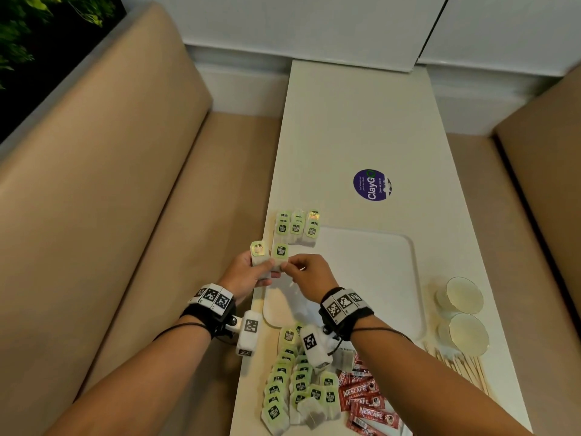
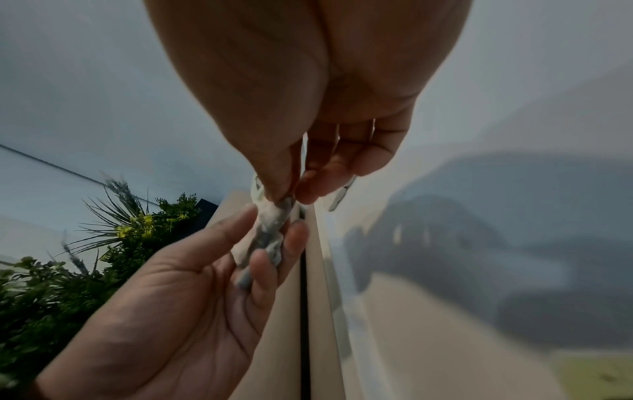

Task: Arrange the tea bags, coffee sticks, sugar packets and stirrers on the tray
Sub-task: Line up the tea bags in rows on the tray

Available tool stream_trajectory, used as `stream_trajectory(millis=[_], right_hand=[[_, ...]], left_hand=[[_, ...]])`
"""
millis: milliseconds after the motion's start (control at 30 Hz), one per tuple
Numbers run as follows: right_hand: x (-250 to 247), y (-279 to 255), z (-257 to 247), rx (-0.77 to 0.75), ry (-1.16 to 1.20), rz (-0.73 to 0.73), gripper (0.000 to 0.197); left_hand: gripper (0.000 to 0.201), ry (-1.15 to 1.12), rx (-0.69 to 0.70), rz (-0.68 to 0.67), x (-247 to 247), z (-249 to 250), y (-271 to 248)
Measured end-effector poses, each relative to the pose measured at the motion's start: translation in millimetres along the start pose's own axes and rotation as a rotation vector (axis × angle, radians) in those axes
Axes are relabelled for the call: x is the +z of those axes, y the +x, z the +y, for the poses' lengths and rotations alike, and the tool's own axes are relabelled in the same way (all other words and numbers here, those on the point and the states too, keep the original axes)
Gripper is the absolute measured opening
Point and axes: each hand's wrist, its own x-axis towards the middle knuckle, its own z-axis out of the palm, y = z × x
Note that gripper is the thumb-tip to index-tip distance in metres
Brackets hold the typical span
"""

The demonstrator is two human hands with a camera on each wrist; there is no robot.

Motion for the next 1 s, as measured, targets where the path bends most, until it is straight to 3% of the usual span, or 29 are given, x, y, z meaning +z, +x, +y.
stream_trajectory(millis=[333,500,700,1000], right_hand=[[-0.4,38.2,-15.4,0.086,-0.064,0.112,0.031],[5.7,56.4,-11.3,0.196,-0.128,0.096,0.034],[7.2,63.9,-4.5,0.229,-0.175,0.089,0.025],[12.2,66.0,-6.5,0.286,-0.129,0.208,0.021]], left_hand=[[0.02,-0.063,-0.071,0.015,-10.7,-3.6,-0.9],[0.02,-0.04,-0.062,-0.009,-12.9,-3.7,-3.9],[0.018,-0.011,-0.067,-0.026,-20.0,-1.2,-7.4],[0.014,-0.008,-0.065,-0.03,-24.6,-1.2,-8.0]])
